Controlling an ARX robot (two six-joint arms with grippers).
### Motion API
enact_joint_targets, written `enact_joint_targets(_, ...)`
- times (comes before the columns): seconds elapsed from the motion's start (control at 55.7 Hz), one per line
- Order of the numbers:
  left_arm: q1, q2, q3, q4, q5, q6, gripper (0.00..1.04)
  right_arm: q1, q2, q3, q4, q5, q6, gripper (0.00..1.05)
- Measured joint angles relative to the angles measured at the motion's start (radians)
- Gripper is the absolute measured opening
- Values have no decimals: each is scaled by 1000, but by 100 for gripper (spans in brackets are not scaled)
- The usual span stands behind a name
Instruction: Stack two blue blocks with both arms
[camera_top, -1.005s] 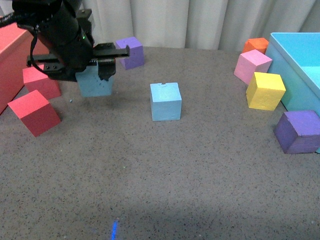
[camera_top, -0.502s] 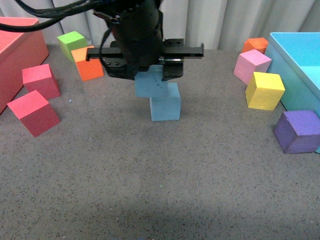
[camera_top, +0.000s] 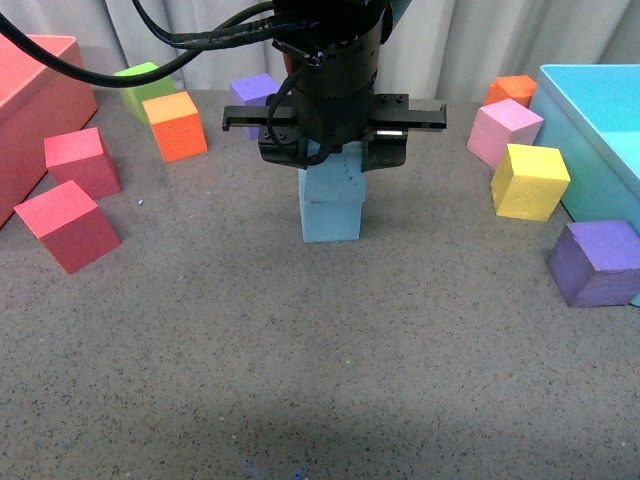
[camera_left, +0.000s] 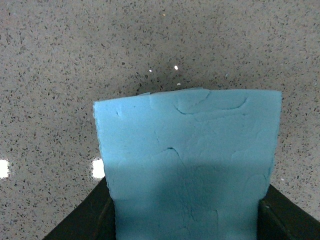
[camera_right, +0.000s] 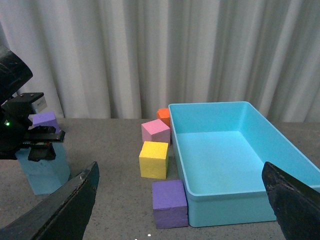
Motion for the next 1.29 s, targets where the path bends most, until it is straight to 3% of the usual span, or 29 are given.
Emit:
enact_joint_targets(0.269, 0, 14, 16, 3, 12, -11, 48, 0, 0, 0, 0, 0, 0, 95)
enact_joint_targets(0.646, 9, 7, 7, 10, 18, -14, 100, 0, 0, 0, 0, 0, 0, 95)
enact_joint_targets(0.951, 37, -166, -144, 114, 27, -28, 98, 0, 0, 0, 0, 0, 0, 95)
enact_joint_targets(0.969, 37, -172, -158, 148, 3, -9, 97, 0, 0, 0, 0, 0, 0, 95)
enact_joint_targets(1.023, 46, -223, -312, 472, -144, 106, 86, 0, 0, 0, 0, 0, 0, 95)
enact_joint_targets(1.059, 58, -261, -437, 689, -185, 191, 79, 0, 0, 0, 0, 0, 0, 95)
enact_joint_targets(1.184, 113, -341, -736, 1217, -161, 333, 61, 0, 0, 0, 0, 1, 0, 95)
enact_joint_targets(1.292, 174, -446, -948, 1506, -118, 382, 43, 0, 0, 0, 0, 1, 0, 95)
